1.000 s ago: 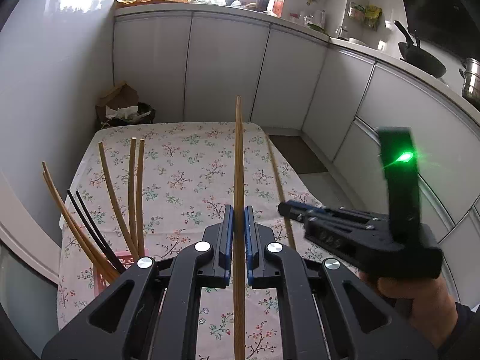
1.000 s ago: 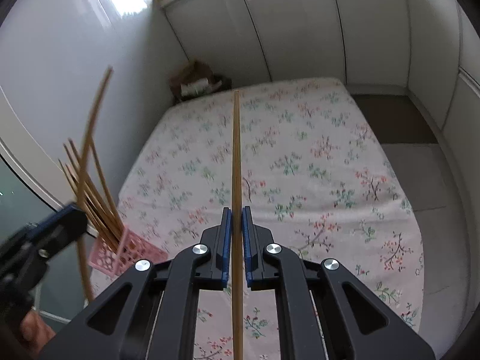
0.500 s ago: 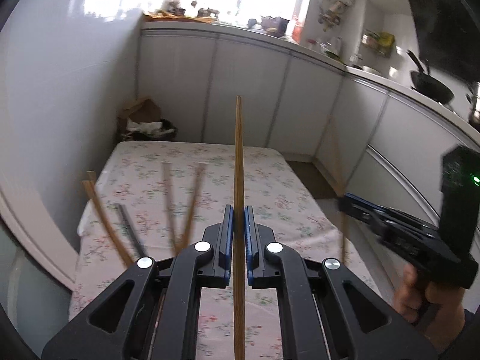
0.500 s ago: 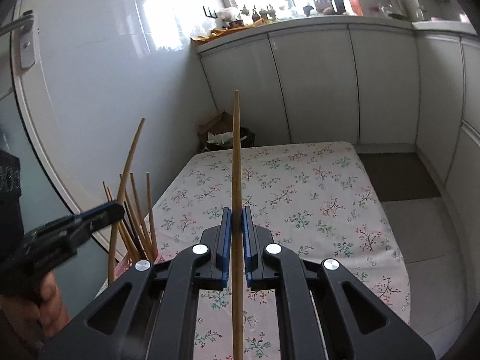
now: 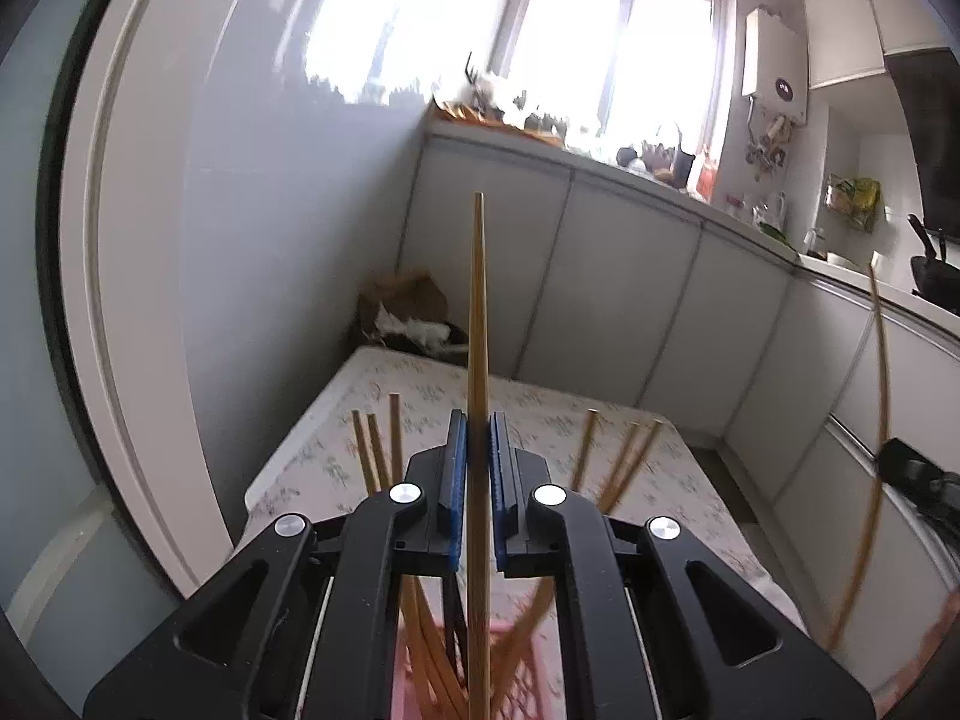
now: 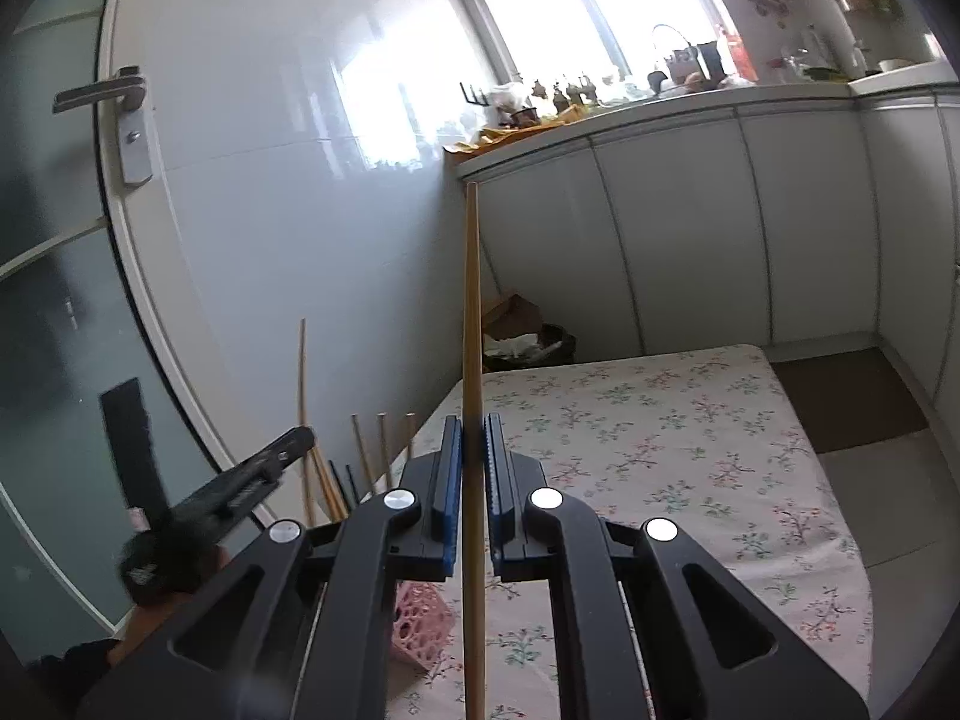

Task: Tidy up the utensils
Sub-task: 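Lower both chopsticks into the pink holder and open both tools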

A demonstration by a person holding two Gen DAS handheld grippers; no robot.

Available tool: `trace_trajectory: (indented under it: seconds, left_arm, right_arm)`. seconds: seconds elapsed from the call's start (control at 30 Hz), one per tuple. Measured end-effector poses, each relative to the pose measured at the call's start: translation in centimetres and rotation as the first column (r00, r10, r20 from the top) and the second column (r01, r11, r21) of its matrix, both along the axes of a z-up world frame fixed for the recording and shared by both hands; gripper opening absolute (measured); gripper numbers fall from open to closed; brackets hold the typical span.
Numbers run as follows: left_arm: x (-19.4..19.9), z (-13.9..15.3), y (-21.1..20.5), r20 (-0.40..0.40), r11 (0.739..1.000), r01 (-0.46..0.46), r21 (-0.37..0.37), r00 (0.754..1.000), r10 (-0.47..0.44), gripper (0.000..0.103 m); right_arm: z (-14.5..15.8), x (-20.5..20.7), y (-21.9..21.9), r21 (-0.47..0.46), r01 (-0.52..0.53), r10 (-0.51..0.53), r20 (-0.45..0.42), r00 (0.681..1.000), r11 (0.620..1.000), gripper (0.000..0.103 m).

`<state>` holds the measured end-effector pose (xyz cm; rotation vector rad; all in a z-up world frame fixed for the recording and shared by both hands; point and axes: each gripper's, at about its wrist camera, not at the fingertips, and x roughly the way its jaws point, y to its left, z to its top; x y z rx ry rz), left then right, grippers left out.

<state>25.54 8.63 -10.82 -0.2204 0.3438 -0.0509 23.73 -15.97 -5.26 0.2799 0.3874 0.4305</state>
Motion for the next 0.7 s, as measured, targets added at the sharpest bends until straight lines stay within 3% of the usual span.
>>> trace_trajectory:
  seconds: [0.33, 0.5, 0.6, 0.7]
  left_arm:
    - [0.2, -3.3, -1.0, 0.056, 0.991, -0.122, 0.057, 0.991, 0.119, 0.007]
    - [-0.3, -4.9, -1.8, -0.033, 0.988, -0.110, 0.105, 0.993, 0.114, 0.008]
    - [-0.6, -4.6, -1.4, -0.102, 0.991, -0.101, 0.083, 0.989, 0.110, 0.010]
    - [-0.9, -2.7, -0.2, -0.162, 0.993, -0.113, 0.041, 0.980, 0.119, 0.021]
  right_arm:
    - [-0.6, -0.2, 0.8, 0.001, -0.026, 0.026, -0.008, 1.000, 1.000, 0.008]
    - [-0.6, -0.3, 0.8, -0.003, -0.025, 0.025, -0.007, 1.000, 1.000, 0.008]
    - [-0.7, -0.3, 0.7, 0.000, -0.023, 0.023, -0.011, 1.000, 1.000, 0.008]
    - [-0.7, -0.4, 0.9, -0.007, -0.025, 0.024, -0.010, 1.000, 1.000, 0.008]
